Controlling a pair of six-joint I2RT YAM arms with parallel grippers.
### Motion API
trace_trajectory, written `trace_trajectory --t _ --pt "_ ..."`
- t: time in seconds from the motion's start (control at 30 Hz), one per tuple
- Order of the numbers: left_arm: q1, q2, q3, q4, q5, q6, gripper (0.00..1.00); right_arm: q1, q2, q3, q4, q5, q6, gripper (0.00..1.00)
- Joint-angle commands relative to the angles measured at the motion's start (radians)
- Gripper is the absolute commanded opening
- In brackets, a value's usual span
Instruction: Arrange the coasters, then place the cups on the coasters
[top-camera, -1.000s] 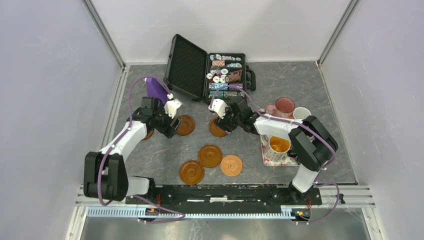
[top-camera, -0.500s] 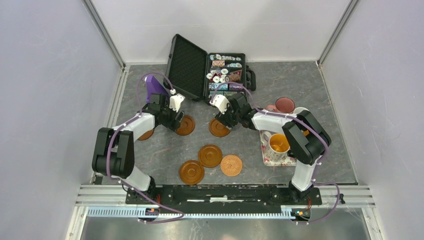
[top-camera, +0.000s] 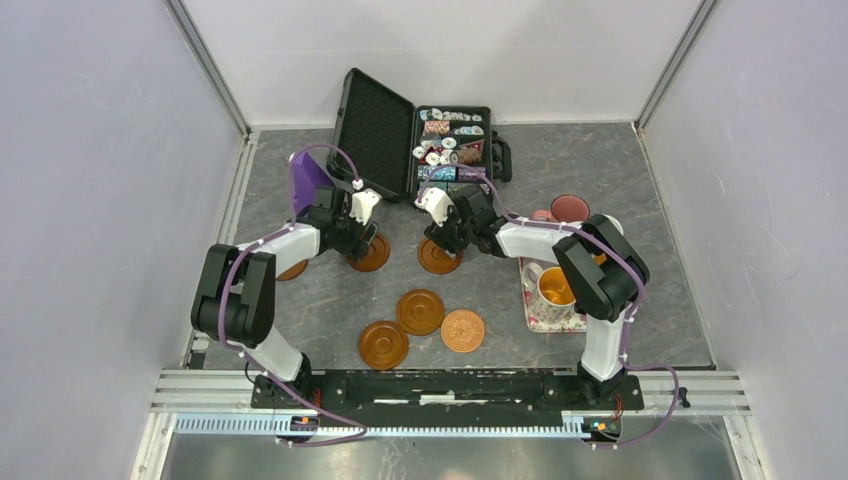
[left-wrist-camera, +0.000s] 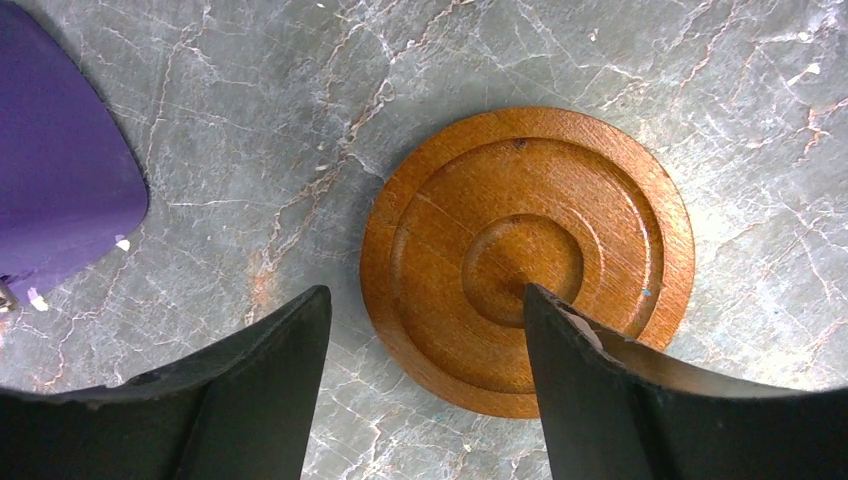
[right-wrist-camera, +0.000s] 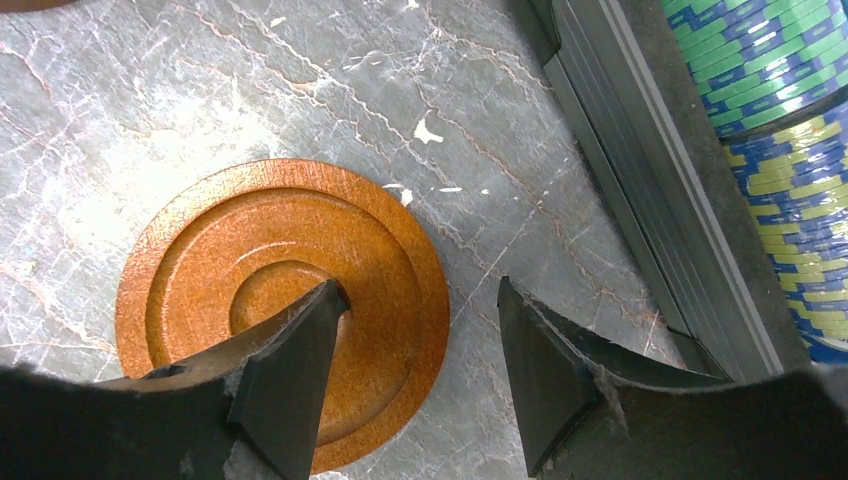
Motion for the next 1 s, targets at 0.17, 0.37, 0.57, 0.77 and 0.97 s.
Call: trace_trajectory --t 0.17,0.37,0.57,0.77,0.97 --pt "0.002 -0.023 0.007 -0.008 -0.011 -0.011 0.69 0.042 0.027 -0.012 -0.034 -0.023 0.014 0.64" --pt "0.004 -0.024 0.023 -0.053 -0.022 0.008 0.64 0.055 0.046 0.005 -0.035 -0.022 0.018 0.64" --pt "0.023 -0.045 0.021 -0.075 -0.042 0.042 0.62 0.066 0.064 0.026 -0.036 -0.020 0.018 0.63" --pt "0.045 -0.059 0.008 -0.085 -0.040 0.062 0.62 0.081 0.078 0.044 -0.034 -0.024 0.020 0.63" --pt "0.055 -0.064 0.005 -0.086 -0.040 0.068 0.62 0.102 0.095 0.064 -0.035 -0.029 0.029 0.63"
